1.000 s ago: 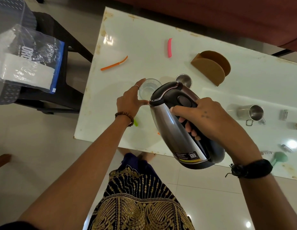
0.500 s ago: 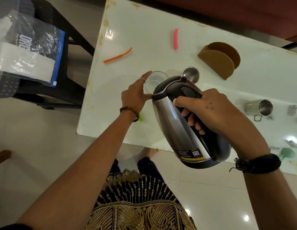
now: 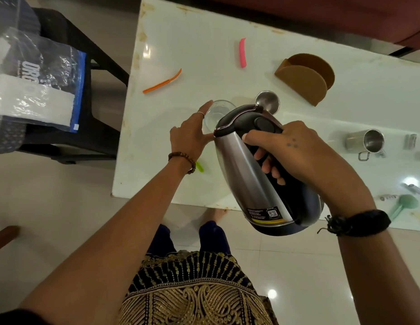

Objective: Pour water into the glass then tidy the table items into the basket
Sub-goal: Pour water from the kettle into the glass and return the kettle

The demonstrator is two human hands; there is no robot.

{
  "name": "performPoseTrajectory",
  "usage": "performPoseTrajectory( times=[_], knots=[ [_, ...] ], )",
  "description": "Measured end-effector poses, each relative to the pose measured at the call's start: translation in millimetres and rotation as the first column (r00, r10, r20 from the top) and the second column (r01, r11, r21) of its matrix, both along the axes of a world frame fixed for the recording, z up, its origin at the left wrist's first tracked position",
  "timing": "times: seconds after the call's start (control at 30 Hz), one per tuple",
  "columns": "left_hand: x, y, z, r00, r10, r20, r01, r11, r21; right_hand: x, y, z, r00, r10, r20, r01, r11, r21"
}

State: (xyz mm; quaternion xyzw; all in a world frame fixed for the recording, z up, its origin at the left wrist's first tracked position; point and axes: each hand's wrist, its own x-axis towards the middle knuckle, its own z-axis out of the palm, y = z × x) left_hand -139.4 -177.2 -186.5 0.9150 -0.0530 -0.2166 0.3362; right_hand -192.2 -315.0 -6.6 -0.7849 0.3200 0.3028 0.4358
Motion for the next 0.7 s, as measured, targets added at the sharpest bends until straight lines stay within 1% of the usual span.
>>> performPoseTrajectory(
  times=[0.3,0.43,0.57,0.63,0.7],
  knots=[
    [0,3,0,0.999,-0.033,0.024,0.033,0.999,-0.001,-9,2,-4,0.996,-0.077,0.040,0.077,0.997,0.004],
    [1,3,-2,0.997,-0.068,0.019,0.068,0.998,0.001,-18,6,-8,0.989,-0.114,0.092,0.116,0.993,-0.010],
    [5,13,0,0.990,-0.122,-0.068,0.116,0.988,-0.098,-34,19,-8,0.968,-0.142,0.206,0.159,0.985,-0.066],
    [3,26,5,0.995,-0.095,-0.040,0.089,0.987,-0.135,-44,31,-4,0.949,-0.162,0.271,0.193,0.977,-0.095],
    [-2,46,15,0.999,-0.037,0.015,0.039,0.981,-0.192,-51,46,3,0.928,-0.178,0.328,0.215,0.974,-0.077]
  ],
)
